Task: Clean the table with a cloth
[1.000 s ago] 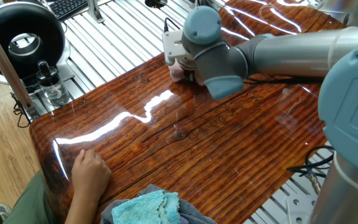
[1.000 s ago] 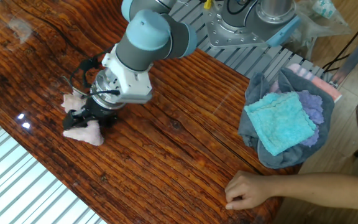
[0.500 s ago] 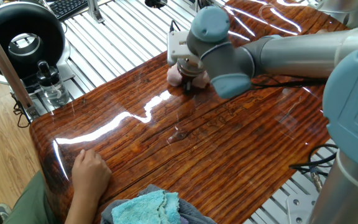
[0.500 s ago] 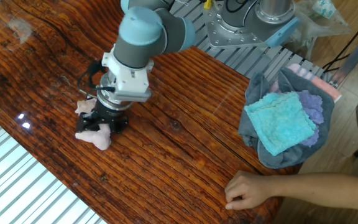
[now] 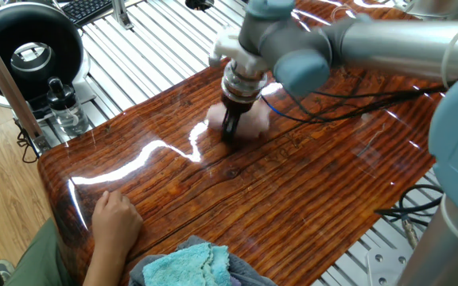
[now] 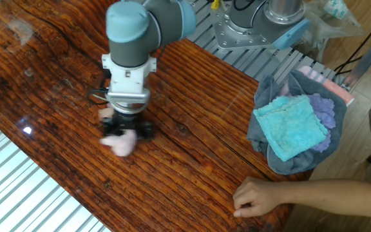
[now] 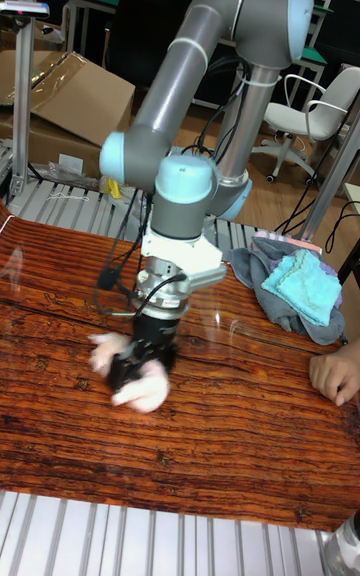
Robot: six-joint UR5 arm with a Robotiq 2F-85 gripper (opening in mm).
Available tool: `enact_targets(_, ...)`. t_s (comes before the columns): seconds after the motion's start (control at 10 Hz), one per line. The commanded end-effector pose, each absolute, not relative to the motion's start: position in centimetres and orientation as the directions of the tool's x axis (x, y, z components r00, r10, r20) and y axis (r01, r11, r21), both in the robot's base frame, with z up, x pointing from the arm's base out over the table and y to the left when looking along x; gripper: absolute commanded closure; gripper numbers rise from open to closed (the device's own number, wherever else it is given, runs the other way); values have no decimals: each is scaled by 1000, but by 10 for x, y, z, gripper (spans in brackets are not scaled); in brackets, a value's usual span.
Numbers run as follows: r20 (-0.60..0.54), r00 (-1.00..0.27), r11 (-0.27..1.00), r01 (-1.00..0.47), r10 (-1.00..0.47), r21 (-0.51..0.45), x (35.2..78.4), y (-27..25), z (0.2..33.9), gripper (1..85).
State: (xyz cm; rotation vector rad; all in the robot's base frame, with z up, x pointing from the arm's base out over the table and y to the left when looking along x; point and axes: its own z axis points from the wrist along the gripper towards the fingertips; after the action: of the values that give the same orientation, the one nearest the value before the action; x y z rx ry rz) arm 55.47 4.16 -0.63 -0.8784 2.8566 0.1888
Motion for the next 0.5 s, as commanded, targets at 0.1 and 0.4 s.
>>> enact_targets(0.1, -149, -889, 871, -456, -433, 186, 539, 80, 1, 847)
enact_targets(0.4, -153, -864, 851, -501, -480, 159, 552, 63, 4, 847)
